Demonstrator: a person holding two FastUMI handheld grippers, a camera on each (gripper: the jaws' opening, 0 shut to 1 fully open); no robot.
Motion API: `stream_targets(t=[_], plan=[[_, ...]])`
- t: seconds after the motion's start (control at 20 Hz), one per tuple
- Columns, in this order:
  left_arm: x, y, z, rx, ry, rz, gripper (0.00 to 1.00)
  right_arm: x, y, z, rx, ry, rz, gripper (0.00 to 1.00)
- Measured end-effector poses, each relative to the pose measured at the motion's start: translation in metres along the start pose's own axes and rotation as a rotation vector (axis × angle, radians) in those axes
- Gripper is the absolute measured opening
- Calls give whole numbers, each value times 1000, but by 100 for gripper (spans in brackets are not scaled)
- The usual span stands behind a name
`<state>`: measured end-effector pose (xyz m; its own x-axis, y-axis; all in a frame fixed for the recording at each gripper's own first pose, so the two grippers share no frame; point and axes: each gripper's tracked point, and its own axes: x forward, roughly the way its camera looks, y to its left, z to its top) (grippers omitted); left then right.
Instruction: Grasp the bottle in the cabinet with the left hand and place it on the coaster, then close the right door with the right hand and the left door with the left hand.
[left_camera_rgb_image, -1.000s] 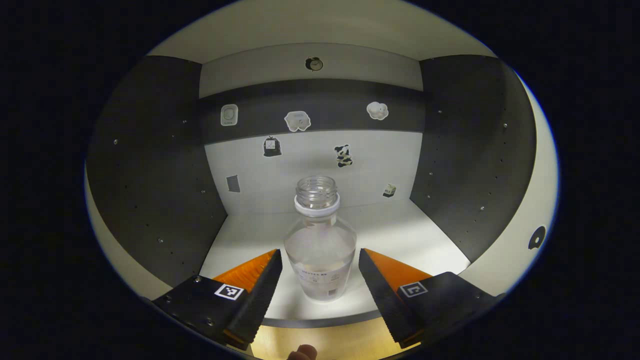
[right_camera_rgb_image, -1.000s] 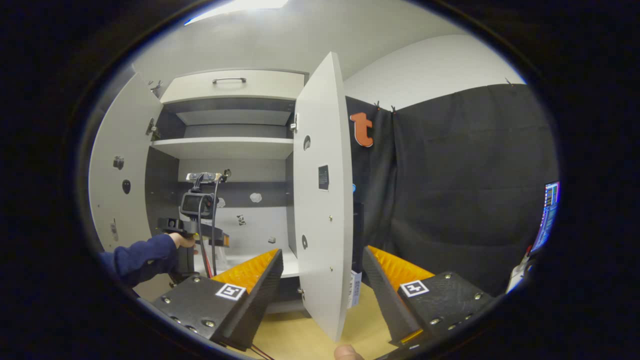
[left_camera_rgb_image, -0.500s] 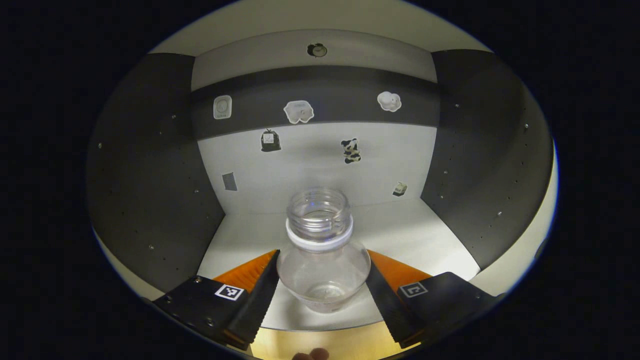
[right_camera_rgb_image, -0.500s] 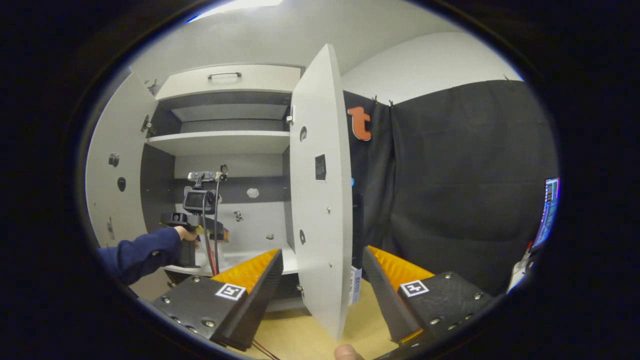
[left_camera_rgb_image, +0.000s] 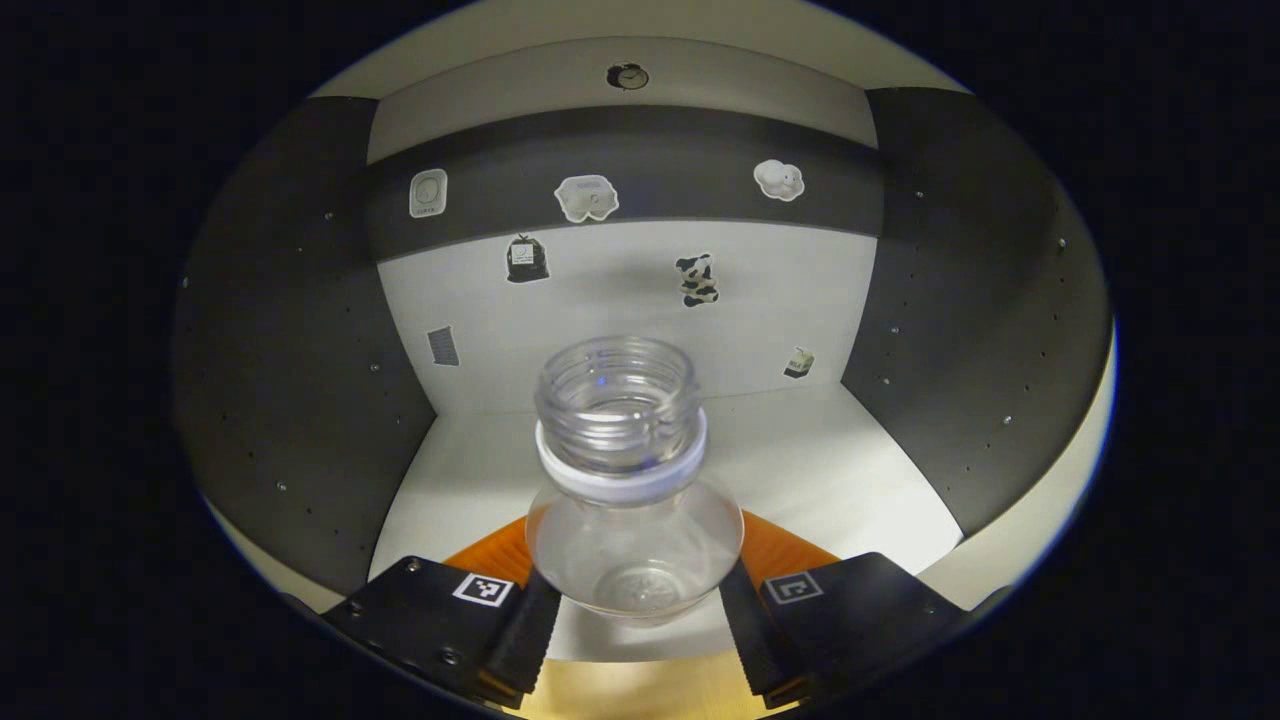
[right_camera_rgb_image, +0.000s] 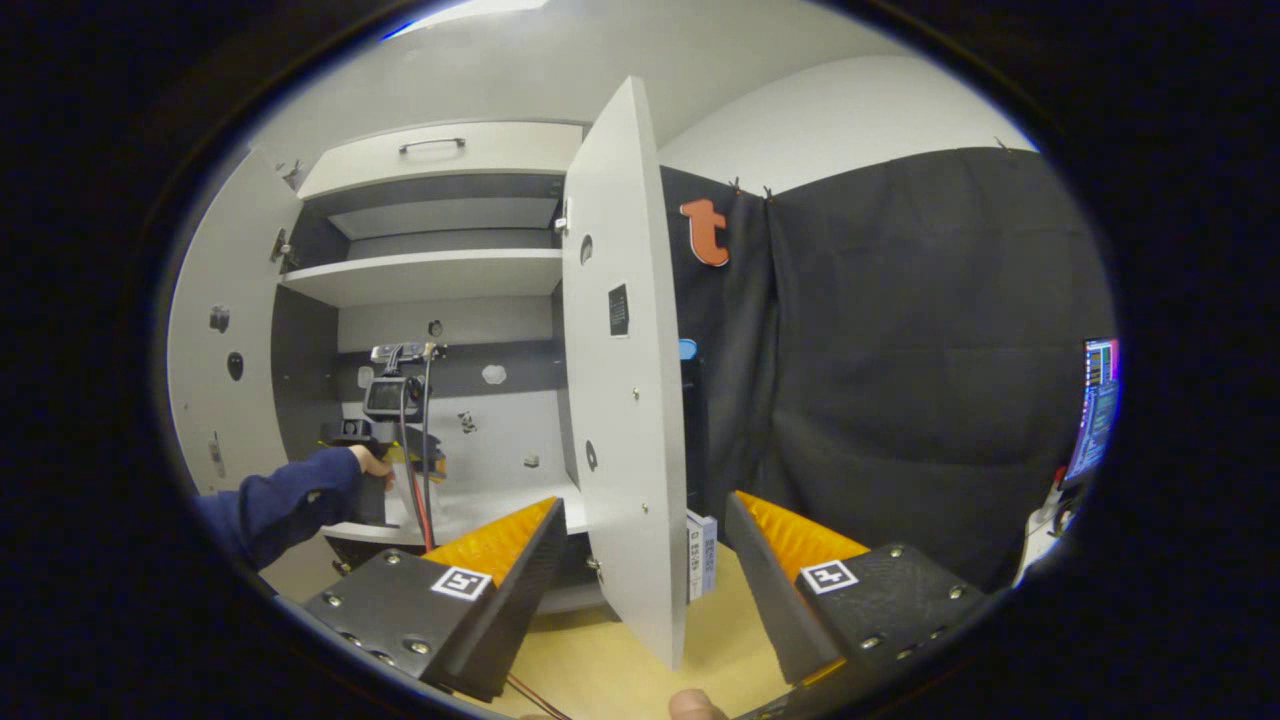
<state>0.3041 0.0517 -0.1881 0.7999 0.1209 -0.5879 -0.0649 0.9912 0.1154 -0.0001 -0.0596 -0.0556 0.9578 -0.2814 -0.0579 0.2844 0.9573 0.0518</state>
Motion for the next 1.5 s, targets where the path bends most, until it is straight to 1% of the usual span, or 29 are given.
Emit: stream_targets(t=[0.05, 0.35, 0.45, 0.65, 0.85, 0.95, 1.15, 1.25, 1.35, 1.5], plan=[[-1, 1, 0, -4, 1, 1, 76, 0, -1, 0, 1, 1, 1, 97], [-20, 6, -7, -29, 5, -16, 76, -8, -4, 1, -4, 2, 12, 97], [-35, 3, -7, -28, -7, -38, 77, -10, -2, -1, -4, 9, 23, 97], [-69, -1, -10, -17, -40, -74, 76, -15, 5, 0, -12, 13, 59, 97], [-104, -6, -27, -30, -83, -99, 76, -22, 9, 1, -30, 13, 86, 97], [-120, -7, -37, -37, -124, -101, 76, -26, 7, -2, -36, 18, 87, 97], [-143, -10, -76, -42, -198, -85, 76, -34, 1, -7, -49, 25, 78, 97], [-151, -13, -103, -56, -224, -85, 76, -38, -2, -9, -62, 27, 75, 97], [-156, -15, -132, -82, -233, -81, 76, -41, -4, -11, -80, 33, 73, 97], [-160, -10, -177, -111, -241, -51, 77, -41, -8, -16, -101, 46, 62, 97]])
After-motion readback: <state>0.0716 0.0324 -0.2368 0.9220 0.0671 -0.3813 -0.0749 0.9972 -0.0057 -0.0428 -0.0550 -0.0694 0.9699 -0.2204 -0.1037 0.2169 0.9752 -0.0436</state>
